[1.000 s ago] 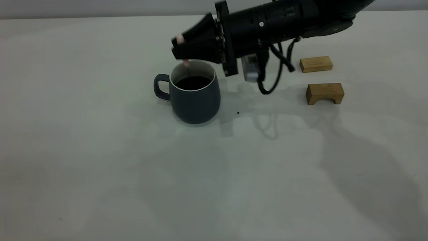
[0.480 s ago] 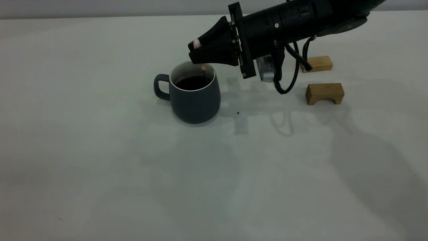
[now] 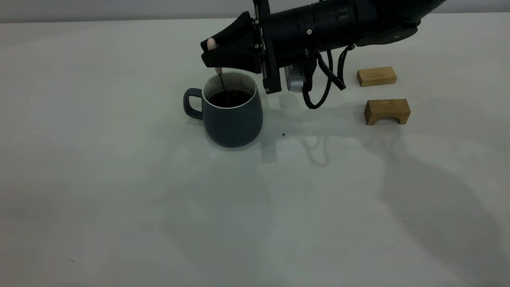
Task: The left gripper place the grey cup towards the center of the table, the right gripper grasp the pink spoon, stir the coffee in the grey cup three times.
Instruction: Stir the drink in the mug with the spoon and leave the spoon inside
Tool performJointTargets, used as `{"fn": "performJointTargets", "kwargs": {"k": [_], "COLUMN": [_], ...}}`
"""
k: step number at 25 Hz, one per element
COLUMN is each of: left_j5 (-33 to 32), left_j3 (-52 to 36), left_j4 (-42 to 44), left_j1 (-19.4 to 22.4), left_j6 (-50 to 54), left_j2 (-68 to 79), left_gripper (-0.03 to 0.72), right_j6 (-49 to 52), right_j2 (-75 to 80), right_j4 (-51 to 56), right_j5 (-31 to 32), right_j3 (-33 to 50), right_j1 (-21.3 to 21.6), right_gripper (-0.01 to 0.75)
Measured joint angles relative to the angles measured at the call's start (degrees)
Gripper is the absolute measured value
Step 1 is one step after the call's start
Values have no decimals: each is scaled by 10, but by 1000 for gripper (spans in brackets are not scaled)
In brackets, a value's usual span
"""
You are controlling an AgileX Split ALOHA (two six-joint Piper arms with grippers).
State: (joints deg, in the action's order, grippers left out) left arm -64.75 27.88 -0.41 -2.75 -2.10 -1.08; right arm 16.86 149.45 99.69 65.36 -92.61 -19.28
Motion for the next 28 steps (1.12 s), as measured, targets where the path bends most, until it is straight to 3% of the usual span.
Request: {"fn": "performJointTargets", "kwargs": {"k": [11,13,21,23,28], "left_j5": [0,0,0,0,0], "left_j3": [0,0,0,0,0], "left_j4": [0,0,0,0,0], "left_j1": [0,0,0,0,0], "left_j6": [0,0,0,0,0], "left_j2": [0,0,0,0,0], "left_gripper": [461,461,461,461,461], "right_j6": [43,27,-64,-95,-136], "right_j2": [0,0,0,-1,-50], "right_j4": [-107,-115,-124,-124,-161], "right_j5": [8,8,8,8,7], "right_j3": [-1,-1,-1,-1,-1], "right_j1": [32,31,30,30,30], "right_gripper": [168,220,573,615,615]}}
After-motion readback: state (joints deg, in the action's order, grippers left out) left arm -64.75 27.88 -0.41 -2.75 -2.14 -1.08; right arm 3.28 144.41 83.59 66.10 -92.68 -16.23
